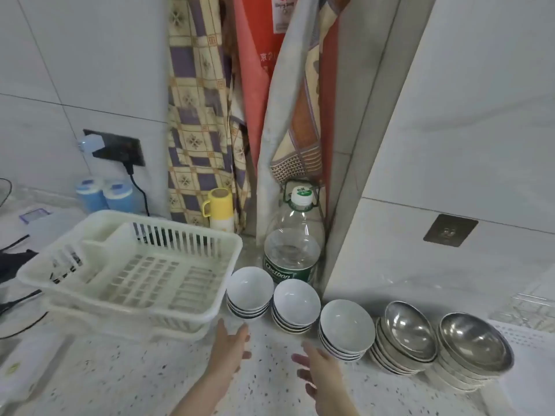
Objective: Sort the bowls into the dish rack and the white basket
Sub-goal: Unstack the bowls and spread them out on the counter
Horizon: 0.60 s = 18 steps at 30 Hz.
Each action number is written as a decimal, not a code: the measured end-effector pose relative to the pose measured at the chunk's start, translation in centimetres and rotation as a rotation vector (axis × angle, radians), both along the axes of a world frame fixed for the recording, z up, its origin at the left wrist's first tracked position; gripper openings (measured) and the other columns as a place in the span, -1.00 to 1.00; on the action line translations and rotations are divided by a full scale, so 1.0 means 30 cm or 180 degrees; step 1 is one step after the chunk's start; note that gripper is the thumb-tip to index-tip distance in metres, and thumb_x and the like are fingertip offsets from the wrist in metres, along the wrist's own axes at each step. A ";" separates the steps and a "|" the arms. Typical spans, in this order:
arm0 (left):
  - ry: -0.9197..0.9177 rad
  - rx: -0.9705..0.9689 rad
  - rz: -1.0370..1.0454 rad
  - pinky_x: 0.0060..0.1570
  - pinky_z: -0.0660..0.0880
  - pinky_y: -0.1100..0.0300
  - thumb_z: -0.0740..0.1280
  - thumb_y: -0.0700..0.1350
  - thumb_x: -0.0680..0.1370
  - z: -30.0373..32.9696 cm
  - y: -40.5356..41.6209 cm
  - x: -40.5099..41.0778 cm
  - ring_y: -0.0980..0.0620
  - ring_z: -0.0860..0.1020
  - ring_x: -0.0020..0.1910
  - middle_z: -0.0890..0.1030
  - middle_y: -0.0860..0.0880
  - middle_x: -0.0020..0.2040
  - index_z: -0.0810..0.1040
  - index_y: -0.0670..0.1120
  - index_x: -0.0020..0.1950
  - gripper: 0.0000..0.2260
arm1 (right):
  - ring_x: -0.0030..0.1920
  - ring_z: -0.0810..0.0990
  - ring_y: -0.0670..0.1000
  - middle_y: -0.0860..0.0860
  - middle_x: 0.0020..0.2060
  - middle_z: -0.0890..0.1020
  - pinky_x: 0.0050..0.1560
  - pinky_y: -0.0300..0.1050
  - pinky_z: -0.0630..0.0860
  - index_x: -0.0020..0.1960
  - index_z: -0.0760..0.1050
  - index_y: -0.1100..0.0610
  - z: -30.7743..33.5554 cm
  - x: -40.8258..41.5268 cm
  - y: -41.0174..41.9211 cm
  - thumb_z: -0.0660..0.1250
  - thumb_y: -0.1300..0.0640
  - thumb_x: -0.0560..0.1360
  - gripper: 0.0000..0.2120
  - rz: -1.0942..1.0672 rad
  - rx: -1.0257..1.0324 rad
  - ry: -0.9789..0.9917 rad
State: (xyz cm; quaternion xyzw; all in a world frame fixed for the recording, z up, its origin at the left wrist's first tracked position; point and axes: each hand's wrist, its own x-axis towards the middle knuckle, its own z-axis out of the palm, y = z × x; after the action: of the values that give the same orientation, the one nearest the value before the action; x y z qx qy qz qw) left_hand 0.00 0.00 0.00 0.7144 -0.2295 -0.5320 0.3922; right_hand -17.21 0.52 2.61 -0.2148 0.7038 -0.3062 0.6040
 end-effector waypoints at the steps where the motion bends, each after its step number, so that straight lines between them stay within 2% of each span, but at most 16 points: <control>1: 0.0018 -0.0033 -0.0042 -0.37 0.35 0.22 0.24 0.06 0.62 -0.009 -0.026 0.016 0.02 0.60 -0.32 0.64 0.01 0.04 -0.11 0.06 0.60 -0.33 | -0.38 0.47 0.02 0.03 -0.17 0.72 -0.33 -0.21 0.24 -0.05 0.51 0.09 -0.008 0.023 -0.029 0.28 0.01 0.58 -0.85 -0.0055 0.0024 -0.0012; 3: 0.0032 -0.0026 -0.0130 -0.44 0.28 0.25 0.24 0.07 0.62 -0.034 -0.073 0.046 0.04 0.53 -0.45 0.66 -0.01 0.00 -0.11 0.09 0.58 -0.33 | -0.34 0.49 0.02 0.00 -0.15 0.71 -0.31 -0.18 0.25 -0.03 0.50 0.07 -0.022 0.058 -0.082 0.27 -0.03 0.58 -0.83 -0.0204 0.0134 -0.0013; 5: 0.0086 0.0017 -0.0232 -0.48 0.25 0.28 0.24 0.08 0.62 -0.048 -0.106 0.065 0.05 0.47 -0.50 0.68 -0.03 -0.02 -0.06 0.08 0.57 -0.37 | -0.33 0.52 0.02 -0.02 -0.16 0.70 -0.31 -0.16 0.25 -0.02 0.51 0.10 -0.025 0.085 -0.120 0.26 -0.05 0.58 -0.79 -0.0346 0.0106 -0.0051; 7: 0.0120 0.0046 -0.0275 -0.48 0.26 0.28 0.23 0.10 0.62 -0.057 -0.126 0.079 0.05 0.42 -0.50 0.68 -0.05 -0.03 0.11 0.06 0.49 -0.50 | -0.34 0.53 0.02 -0.02 -0.18 0.70 -0.33 -0.16 0.23 0.01 0.50 0.13 -0.039 0.109 -0.150 0.25 -0.04 0.58 -0.77 -0.0462 0.0059 0.0051; 9: 0.0227 -0.0016 -0.0234 -0.45 0.26 0.24 0.23 0.11 0.62 -0.062 -0.145 0.089 0.05 0.38 -0.49 0.68 -0.08 -0.04 0.35 -0.03 0.27 -0.69 | -0.37 0.52 0.02 0.00 -0.20 0.69 -0.38 -0.18 0.23 0.08 0.48 0.15 -0.042 0.131 -0.172 0.24 -0.01 0.59 -0.77 -0.0564 0.0019 0.0151; 11: 0.0235 -0.0129 -0.0240 -0.46 0.28 0.23 0.22 0.10 0.63 -0.065 -0.159 0.097 0.07 0.36 -0.51 0.68 -0.07 -0.05 0.44 0.00 0.02 -0.82 | -0.41 0.51 0.01 0.05 -0.22 0.69 -0.42 -0.17 0.25 0.13 0.47 0.20 -0.058 0.149 -0.193 0.22 0.08 0.59 -0.78 -0.0678 -0.0066 0.0290; 14: 0.0013 -0.0440 -0.0338 -0.59 0.30 0.32 0.20 0.00 0.66 -0.059 -0.168 0.104 0.17 0.34 -0.64 0.67 -0.05 -0.13 0.37 0.11 -0.08 -0.88 | -0.46 0.51 -0.01 0.13 -0.25 0.69 -0.43 -0.17 0.28 0.16 0.47 0.31 -0.079 0.171 -0.208 0.17 0.21 0.57 -0.75 -0.0816 -0.0135 0.0573; 18: -0.0059 -0.0532 -0.0299 -0.56 0.31 0.30 0.23 -0.03 0.65 -0.051 -0.172 0.109 0.16 0.31 -0.64 0.68 -0.11 -0.15 0.29 0.17 -0.19 -0.76 | -0.48 0.58 -0.03 0.14 -0.25 0.69 -0.36 -0.16 0.39 0.16 0.46 0.31 -0.093 0.215 -0.219 0.16 0.23 0.54 -0.75 -0.1030 -0.0255 0.1002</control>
State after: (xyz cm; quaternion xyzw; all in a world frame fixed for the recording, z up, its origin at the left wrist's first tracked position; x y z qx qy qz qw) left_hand 3.28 -5.17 -1.52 0.6725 -0.3100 -0.5222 0.4229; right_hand -10.76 -6.06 -0.17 -0.1680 0.8019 -0.3894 0.4207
